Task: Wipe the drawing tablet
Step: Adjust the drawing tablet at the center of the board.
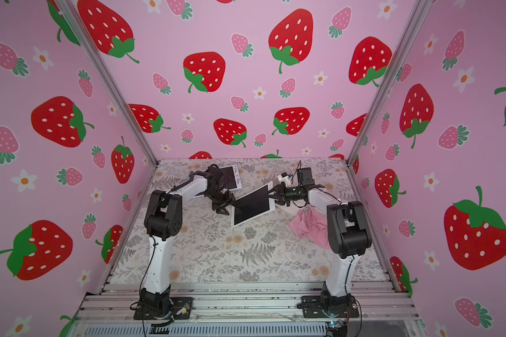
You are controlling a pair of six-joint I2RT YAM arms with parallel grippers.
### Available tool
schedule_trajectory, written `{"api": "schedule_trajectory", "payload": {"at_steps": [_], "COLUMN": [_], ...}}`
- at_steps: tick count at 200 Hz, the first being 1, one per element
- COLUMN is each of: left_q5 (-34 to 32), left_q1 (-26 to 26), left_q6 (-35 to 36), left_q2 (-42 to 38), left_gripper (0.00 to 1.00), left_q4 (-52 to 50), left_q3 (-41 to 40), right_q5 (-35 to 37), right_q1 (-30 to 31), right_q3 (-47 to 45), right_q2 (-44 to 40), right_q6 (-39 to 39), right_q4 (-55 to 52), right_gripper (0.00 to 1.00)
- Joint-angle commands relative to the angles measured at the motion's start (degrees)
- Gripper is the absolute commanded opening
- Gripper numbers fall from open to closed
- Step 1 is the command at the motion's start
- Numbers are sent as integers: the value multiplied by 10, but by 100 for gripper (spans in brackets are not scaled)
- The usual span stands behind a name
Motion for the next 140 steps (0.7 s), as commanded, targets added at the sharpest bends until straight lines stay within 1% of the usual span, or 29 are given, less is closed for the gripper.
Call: {"api": "schedule_trajectory", "payload": {"at_steps": [1,18,41,50,71,89,106,116,127,140], "left_q5": [-40,-49,-89,-97,-113,-99,-80,-66,-44,-16], "left_q1": [-7,-4,5,13,27,36,45,49,54,57], "left_q6": [-7,-15,-54,-85,-184,-260,-319,-345,-377,-408], "left_q2": [40,18,-56,-94,-174,-211,-223,-227,-232,-239], "left_gripper": [62,62,62,62,61,61,61,61,62,63], "left_q4": [35,33,23,19,8,-1,-19,-29,-32,-20], "left_q3": [-26,-28,-37,-39,-37,-15,19,33,35,24], "right_q5": [25,73,136,161,241,341,465,521,587,642], "right_q1": [17,24,42,53,84,120,179,210,242,274], "right_q3": [30,47,76,94,117,114,87,70,50,33], "right_q2": [-10,-24,-58,-71,-110,-148,-185,-199,-210,-216], "right_q6": [-36,-76,-130,-151,-207,-273,-378,-437,-499,-560], "right_q4": [-63,-115,-166,-187,-216,-209,-174,-147,-111,-74], "right_gripper": [13,0,0,0,0,0,0,0,0,0]}}
